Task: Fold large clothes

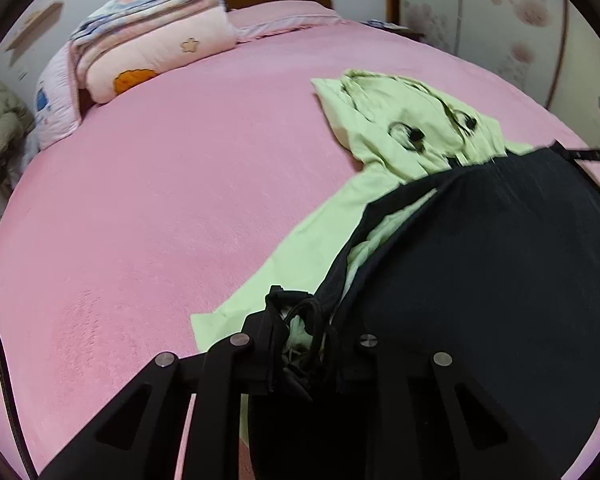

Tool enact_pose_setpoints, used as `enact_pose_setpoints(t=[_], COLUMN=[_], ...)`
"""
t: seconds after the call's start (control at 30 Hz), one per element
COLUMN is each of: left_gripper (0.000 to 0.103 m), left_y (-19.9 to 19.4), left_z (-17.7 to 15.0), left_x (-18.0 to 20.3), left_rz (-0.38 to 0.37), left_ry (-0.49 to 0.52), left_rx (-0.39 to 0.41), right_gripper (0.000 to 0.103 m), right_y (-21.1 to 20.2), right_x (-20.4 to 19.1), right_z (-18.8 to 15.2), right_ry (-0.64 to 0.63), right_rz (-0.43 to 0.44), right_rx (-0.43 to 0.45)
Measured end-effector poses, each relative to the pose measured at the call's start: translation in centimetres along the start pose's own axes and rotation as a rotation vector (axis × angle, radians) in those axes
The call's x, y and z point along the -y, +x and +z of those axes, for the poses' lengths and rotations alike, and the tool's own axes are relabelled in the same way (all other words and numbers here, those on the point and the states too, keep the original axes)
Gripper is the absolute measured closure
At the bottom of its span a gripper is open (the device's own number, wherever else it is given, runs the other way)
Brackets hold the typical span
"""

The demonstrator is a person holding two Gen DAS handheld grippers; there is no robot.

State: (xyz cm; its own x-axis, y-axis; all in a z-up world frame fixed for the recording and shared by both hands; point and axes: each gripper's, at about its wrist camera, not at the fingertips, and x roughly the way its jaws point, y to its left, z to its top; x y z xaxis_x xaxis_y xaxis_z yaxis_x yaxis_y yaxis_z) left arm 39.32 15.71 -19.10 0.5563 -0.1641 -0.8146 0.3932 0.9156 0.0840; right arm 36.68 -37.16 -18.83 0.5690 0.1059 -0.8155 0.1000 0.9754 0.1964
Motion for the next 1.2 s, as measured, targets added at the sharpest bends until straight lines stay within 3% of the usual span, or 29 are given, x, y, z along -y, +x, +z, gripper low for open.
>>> enact_pose_setpoints(t=[0.27,0.4,0.5,0.53,0.63,0.83,0.93,1.07,1.2], left_gripper=[0.086,0.083,0.068,0.055,0.035,0.035,0.035,0.035,0.035], left_y=[0.3,3.4,6.1,6.6,6.2,1.0,-0.7,-0.2,2.7], left_z=[3.2,4.2,3.8,3.6,3.4,3.7,4.4,5.8,6.3], left_x=[-0.5,-1.2,-1.5,-1.8,-3.2,-6.3,-4.2,0.4,4.5], left_rz=[0.062,0.079,0.123,0.156,0.229,0.273,0.277,0.197,0.259], left_ry=[-0.098,-0.165,-0.22,-0.249,-0.343,-0.565,-0.522,-0.447,-0.38], left_rx=[-0.004,-0.083,-0.167,-0.18,-0.166,-0.007,0.04,0.024,-0.025], right_gripper=[0.095,0.095,0.095,0.094,0.087,0.083,0.082,0.077,0.077], right_y=[-2.2,-1.6,0.6,1.6,2.8,-0.1,-2.1,-3.0,-1.1], right_x=[-1.0,-1.6,-2.1,-2.3,-2.6,-4.0,-6.4,-12.7,-18.1], right_z=[1.7,2.9,3.1,2.9,2.7,2.9,2.7,2.1,1.1], right_ry=[0.014,0.031,0.026,0.023,0.01,0.002,-0.021,-0.099,-0.18], right_rz=[-0.024,-0.078,-0.144,-0.17,-0.228,-0.285,-0.248,-0.141,-0.085], right_rx=[0.122,0.142,0.093,0.059,0.018,0.089,0.147,0.138,0.091])
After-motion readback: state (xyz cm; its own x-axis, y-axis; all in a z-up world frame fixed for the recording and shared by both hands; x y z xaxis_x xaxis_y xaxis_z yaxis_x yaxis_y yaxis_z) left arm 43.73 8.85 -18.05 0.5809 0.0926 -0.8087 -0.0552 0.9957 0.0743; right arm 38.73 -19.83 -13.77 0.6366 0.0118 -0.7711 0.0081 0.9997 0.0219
